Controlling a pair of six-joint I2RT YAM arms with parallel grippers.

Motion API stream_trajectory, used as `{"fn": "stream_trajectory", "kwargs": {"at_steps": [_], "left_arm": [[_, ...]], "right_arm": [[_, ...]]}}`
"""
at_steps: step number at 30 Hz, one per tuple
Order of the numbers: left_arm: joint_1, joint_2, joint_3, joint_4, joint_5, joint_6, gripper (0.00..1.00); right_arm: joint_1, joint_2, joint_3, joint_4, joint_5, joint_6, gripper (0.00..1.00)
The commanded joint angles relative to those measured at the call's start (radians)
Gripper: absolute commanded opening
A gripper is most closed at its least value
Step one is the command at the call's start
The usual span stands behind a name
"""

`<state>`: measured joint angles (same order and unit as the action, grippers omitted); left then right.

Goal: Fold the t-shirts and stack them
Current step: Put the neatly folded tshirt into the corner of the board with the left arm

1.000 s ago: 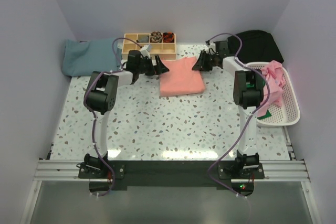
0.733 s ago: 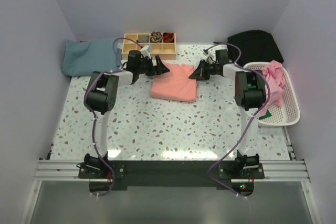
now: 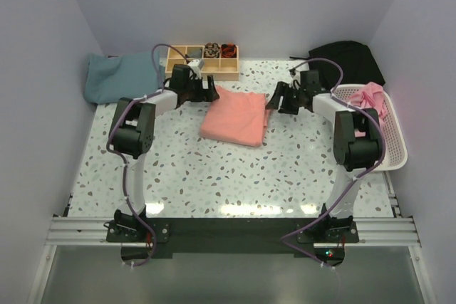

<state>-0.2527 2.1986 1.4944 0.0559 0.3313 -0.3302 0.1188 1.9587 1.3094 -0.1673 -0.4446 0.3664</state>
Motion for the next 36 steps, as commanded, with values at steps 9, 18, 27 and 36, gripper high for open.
{"fn": "stream_trajectory", "kwargs": {"at_steps": [9, 18, 27, 36], "left_arm": [[0.004, -0.046, -0.039, -0.051, 0.179, 0.023, 1.0], [-0.014, -0.138, -0.287, 0.074, 0.35, -0.049, 1.0], [-0.059, -0.05, -0.353, 0.337, 0.526, -0.182, 1.0], [-0.08, 0.05, -0.286, 0.424, 0.558, -0.273, 0.23]], "right_arm": [[0.019, -0.089, -0.114, 0.015, -0.008, 0.04, 0.68], [0.05, -0.067, -0.154, 0.121, -0.117, 0.115, 0.68], [0.125, 0.06, -0.062, 0.12, -0.146, 0.132, 0.68], [0.153, 0.111, -0.044, 0.118, -0.135, 0.132, 0.67]]}}
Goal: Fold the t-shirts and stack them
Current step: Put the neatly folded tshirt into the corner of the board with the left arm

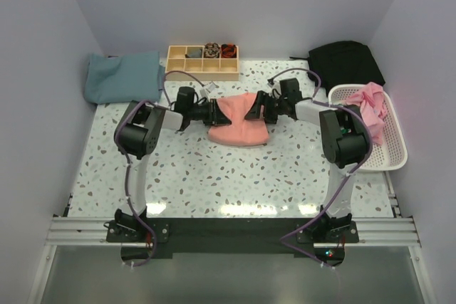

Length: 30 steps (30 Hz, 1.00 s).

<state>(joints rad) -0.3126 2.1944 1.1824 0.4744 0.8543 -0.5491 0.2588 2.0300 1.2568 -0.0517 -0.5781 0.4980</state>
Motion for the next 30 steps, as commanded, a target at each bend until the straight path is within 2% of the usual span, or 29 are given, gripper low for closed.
{"fn": "stream_trajectory", "kwargs": {"at_steps": [1, 2, 7, 10, 11, 17, 19, 26, 30], "left_arm": [[-0.022, 0.056, 0.031, -0.005, 0.025, -0.043, 0.05], [-0.023, 0.056, 0.036, -0.025, 0.019, -0.037, 0.0], [-0.023, 0.039, 0.071, -0.085, 0.003, 0.003, 0.0], [-0.016, -0.034, 0.101, -0.176, -0.061, 0.064, 0.0], [-0.008, -0.08, 0.115, -0.25, -0.087, 0.081, 0.0], [0.047, -0.199, 0.334, -0.618, -0.268, 0.248, 0.0], [0.061, -0.217, 0.407, -0.67, -0.299, 0.29, 0.0], [0.135, -0.196, 0.609, -0.897, -0.386, 0.396, 0.0], [0.197, -0.154, 0.794, -0.991, -0.432, 0.454, 0.0]], "right_arm": [[0.013, 0.039, 0.007, 0.003, 0.0, -0.003, 0.67], [0.013, 0.038, 0.006, 0.0, 0.003, -0.006, 0.67], [0.013, 0.018, 0.001, -0.023, 0.026, -0.029, 0.66], [0.013, -0.057, -0.022, -0.072, 0.09, -0.067, 0.66], [0.013, -0.083, -0.033, -0.097, 0.157, -0.079, 0.67], [0.011, -0.269, -0.086, -0.178, 0.322, -0.15, 0.7], [0.011, -0.303, -0.103, -0.181, 0.333, -0.156, 0.71], [0.013, -0.3, -0.12, -0.181, 0.325, -0.162, 0.71], [0.011, -0.286, -0.122, -0.177, 0.316, -0.162, 0.71]]}}
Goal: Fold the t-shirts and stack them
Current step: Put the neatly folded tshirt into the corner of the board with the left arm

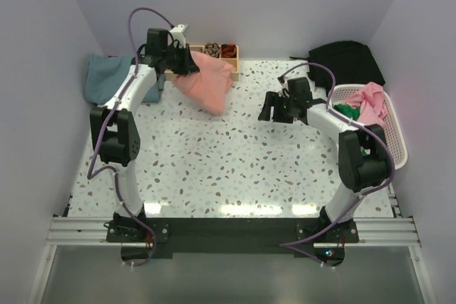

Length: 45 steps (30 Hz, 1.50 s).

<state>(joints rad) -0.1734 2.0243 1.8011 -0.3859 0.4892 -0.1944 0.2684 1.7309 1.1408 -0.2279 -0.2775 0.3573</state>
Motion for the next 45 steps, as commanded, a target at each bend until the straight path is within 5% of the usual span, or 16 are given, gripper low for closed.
{"fn": "stream_trajectory", "kwargs": {"at_steps": [1, 8, 19, 20, 21, 22, 37, 43, 45], "left_arm": [[0.093, 0.04, 0.217, -0.181, -0.084, 0.108, 0.0], [0.258, 0.168, 0.619, -0.354, -0.074, 0.161, 0.0], [0.414, 0.228, 0.52, -0.216, -0.156, 0.19, 0.04], [0.422, 0.234, 0.471, -0.188, -0.176, 0.185, 0.22], [0.426, 0.243, 0.446, -0.164, -0.222, 0.171, 0.83], [0.436, 0.249, 0.429, -0.145, -0.241, 0.17, 1.0], [0.479, -0.025, 0.233, -0.263, -0.736, 0.047, 1.0], [0.479, -0.151, 0.181, -0.262, -0.695, 0.013, 1.0], [0.477, -0.237, 0.1, -0.105, -0.501, 0.021, 1.0]], "right_arm": [[0.003, 0.016, -0.006, 0.002, 0.012, -0.021, 0.7], [0.003, 0.061, 0.011, 0.006, -0.011, -0.021, 0.7], [0.002, 0.14, 0.048, 0.004, -0.057, -0.021, 0.7], [0.002, 0.145, 0.047, 0.005, -0.058, -0.021, 0.7], [0.003, 0.148, 0.046, 0.004, -0.061, -0.021, 0.7], [0.002, 0.151, 0.046, 0.002, -0.063, -0.021, 0.69], [0.003, 0.144, 0.037, 0.001, -0.071, -0.029, 0.69], [0.003, 0.133, 0.027, 0.013, -0.08, -0.023, 0.69], [0.003, 0.128, 0.023, 0.019, -0.08, -0.02, 0.69]]}}
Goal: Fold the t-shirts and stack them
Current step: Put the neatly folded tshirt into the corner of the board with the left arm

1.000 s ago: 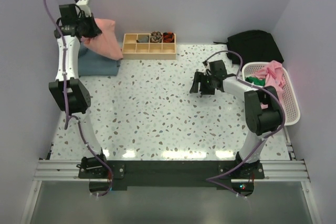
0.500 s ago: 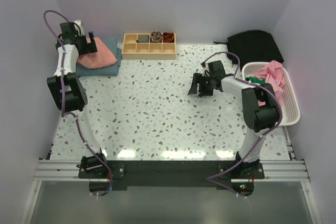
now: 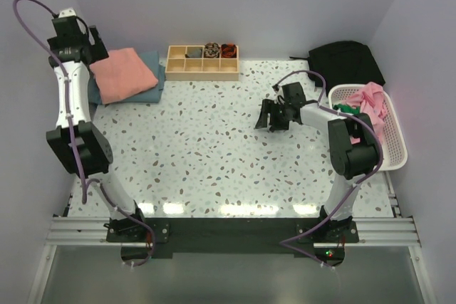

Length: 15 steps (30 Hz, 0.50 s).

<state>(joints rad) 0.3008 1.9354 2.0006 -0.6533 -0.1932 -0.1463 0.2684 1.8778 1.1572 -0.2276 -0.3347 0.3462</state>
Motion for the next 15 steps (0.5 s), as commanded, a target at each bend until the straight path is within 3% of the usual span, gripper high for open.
{"fn": "stream_trajectory", "kwargs": {"at_steps": [1, 3, 8, 12, 15], "left_arm": [[0.004, -0.17, -0.185, 0.226, 0.264, -0.032, 1.0], [0.003, -0.184, -0.25, 0.402, 0.451, -0.077, 1.0], [0.003, 0.006, -0.194, 0.518, 0.609, -0.096, 1.0], [0.018, 0.262, -0.068, 0.498, 0.606, -0.102, 1.0], [0.027, 0.358, -0.031, 0.478, 0.603, -0.124, 1.0]], "right_arm": [[0.003, -0.025, 0.004, 0.027, -0.024, -0.01, 0.69], [0.002, -0.029, 0.004, 0.034, -0.029, -0.007, 0.69], [0.003, -0.058, -0.001, 0.03, -0.037, -0.01, 0.68], [0.003, -0.089, -0.016, 0.025, -0.023, -0.018, 0.68], [0.003, -0.101, -0.024, 0.017, -0.006, -0.023, 0.68]]}}
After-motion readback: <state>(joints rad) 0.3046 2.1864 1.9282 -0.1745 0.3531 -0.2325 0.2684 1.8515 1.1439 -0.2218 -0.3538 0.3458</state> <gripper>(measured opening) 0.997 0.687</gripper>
